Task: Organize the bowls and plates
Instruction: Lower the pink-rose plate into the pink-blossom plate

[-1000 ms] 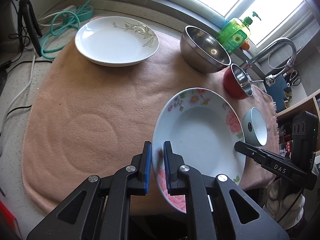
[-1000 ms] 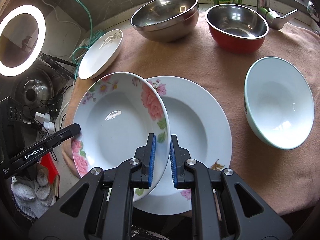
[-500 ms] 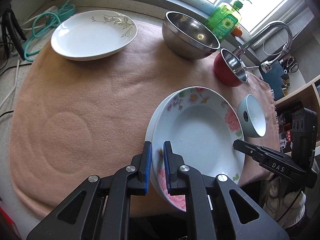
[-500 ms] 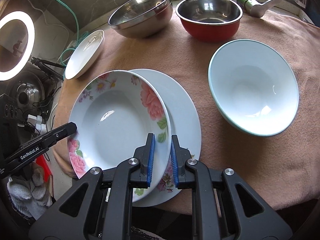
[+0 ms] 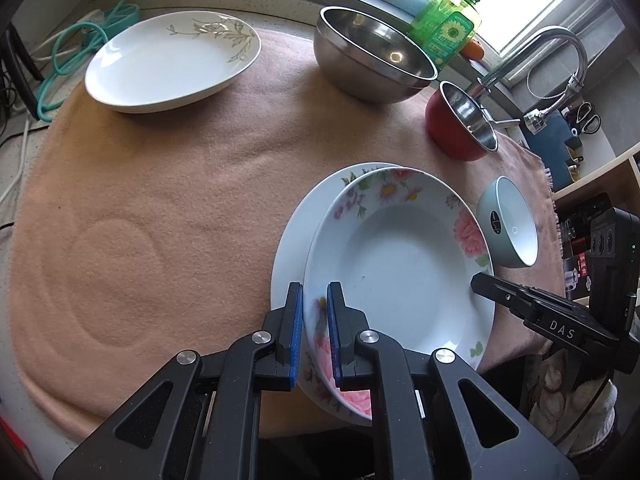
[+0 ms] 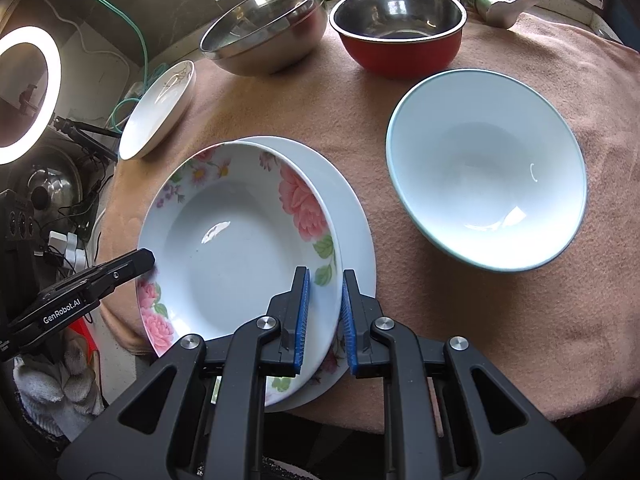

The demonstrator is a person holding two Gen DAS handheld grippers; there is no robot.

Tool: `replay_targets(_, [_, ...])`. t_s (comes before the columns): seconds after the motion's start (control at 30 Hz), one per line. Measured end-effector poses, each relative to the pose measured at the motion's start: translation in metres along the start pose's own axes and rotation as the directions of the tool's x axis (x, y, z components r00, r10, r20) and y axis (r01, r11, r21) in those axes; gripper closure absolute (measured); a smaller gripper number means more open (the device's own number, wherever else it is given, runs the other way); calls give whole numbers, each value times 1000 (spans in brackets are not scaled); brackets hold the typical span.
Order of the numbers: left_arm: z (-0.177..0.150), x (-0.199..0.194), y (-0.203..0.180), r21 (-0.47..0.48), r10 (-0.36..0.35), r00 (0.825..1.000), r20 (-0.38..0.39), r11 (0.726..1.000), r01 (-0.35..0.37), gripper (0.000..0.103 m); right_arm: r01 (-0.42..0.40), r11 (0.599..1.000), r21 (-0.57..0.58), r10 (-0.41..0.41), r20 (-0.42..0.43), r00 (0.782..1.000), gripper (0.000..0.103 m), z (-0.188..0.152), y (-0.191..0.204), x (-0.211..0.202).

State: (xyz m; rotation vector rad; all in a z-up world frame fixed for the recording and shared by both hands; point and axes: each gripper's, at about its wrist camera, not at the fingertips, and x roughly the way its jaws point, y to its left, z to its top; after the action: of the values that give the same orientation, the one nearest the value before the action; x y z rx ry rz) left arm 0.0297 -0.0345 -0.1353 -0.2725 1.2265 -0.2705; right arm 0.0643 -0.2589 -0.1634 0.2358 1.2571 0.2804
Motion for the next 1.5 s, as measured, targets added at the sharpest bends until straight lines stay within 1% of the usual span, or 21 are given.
replay_targets(0.17, [0, 2, -1, 1, 7, 1000, -7, 1000, -7, 93, 15, 1000, -20, -15, -3, 1000, 87, 0, 1, 0])
replay_targets(0.3, [0, 5, 0, -4, 13, 1000, -14, 1000, -13, 93, 33, 999, -38, -33, -3, 999, 84, -1, 5, 0])
replay_targets(0.43, [0, 5, -1, -2, 14, 1000, -11, 1000, -14, 93, 34, 999, -40, -34, -6, 999, 82, 1, 7, 2])
replay_targets(0.63, [0, 5, -1, -3, 16, 1000, -13, 1000, -16, 93, 49, 997, -64, -49, -1, 999, 71, 1, 13, 2])
replay_targets(0.7, [0, 5, -2, 1, 21, 1000, -13, 1000, -21, 93, 51, 996, -73, -51, -4, 999, 66, 1, 14, 2])
replay_targets(0.87, [-1, 6, -2, 2, 22, 1000, -14, 1000, -22, 93, 84, 990, -114, -85, -4, 996, 62, 0, 21, 3])
replay_targets(1.5, [1, 7, -7, 34, 38, 999, -7, 999, -37, 93, 94, 991, -100, -94, 5, 996, 61, -2, 19, 0])
